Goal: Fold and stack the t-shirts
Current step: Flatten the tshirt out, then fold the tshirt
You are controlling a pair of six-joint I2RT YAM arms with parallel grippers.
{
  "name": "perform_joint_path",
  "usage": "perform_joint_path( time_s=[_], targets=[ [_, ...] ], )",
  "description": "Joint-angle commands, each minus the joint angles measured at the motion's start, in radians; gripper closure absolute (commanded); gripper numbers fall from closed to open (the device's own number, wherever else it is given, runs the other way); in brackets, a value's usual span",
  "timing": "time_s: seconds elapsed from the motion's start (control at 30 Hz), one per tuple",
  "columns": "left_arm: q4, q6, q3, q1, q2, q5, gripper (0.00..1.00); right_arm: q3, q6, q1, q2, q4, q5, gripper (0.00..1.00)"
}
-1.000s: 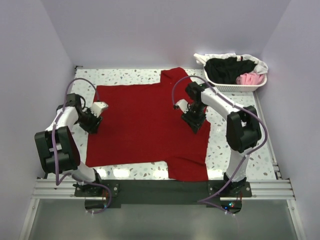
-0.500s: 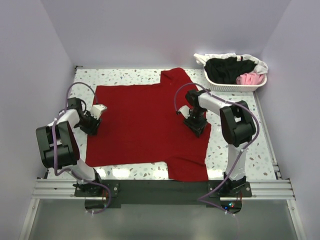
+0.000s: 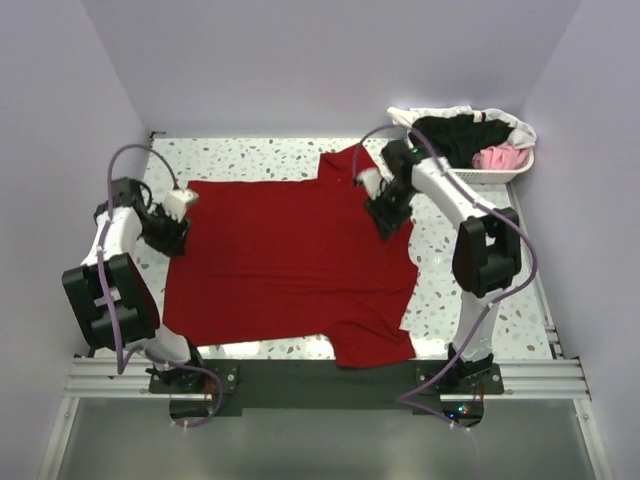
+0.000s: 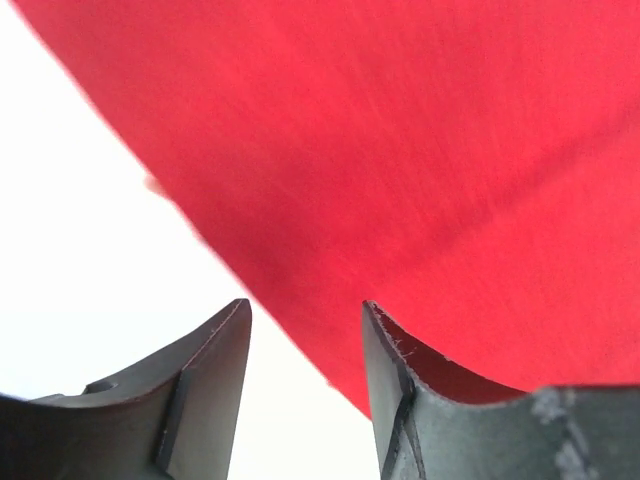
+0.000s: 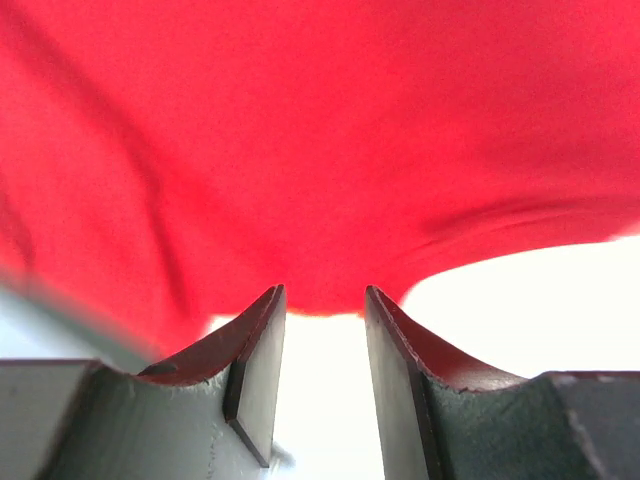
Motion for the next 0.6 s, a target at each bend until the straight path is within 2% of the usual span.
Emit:
perform_joint_path(
  time_s=[0.0,0.13,0.27,0.43,0.57],
  targets=[
    [0.045,-0.069,0.22,0.008,0.02,0.18,0.46,0.256,0.129,-0.094,0.045,0.071,-0.017,0.58],
    [0.192,-0.195,0.334,0.006,0.092,0.206,0.44,0.472,0.241,-0.117,0.203,0.205,0.077,0.59],
    [0.313,-0.286,0.418,0.006,0.173,0.208,0.44,0.546,0.341,-0.123,0.293,0.35,0.144,0.6],
    [0.378,-0.354,0.471,0.006,0.265,0.215,0.44,0.601,0.412,-0.124,0.381,0.524,0.189,0.61],
    [0.407,-0.369,0.506,0.008,0.323,0.209,0.43,0.674,0.433,-0.123,0.467,0.575,0.21,0.59]
  ],
)
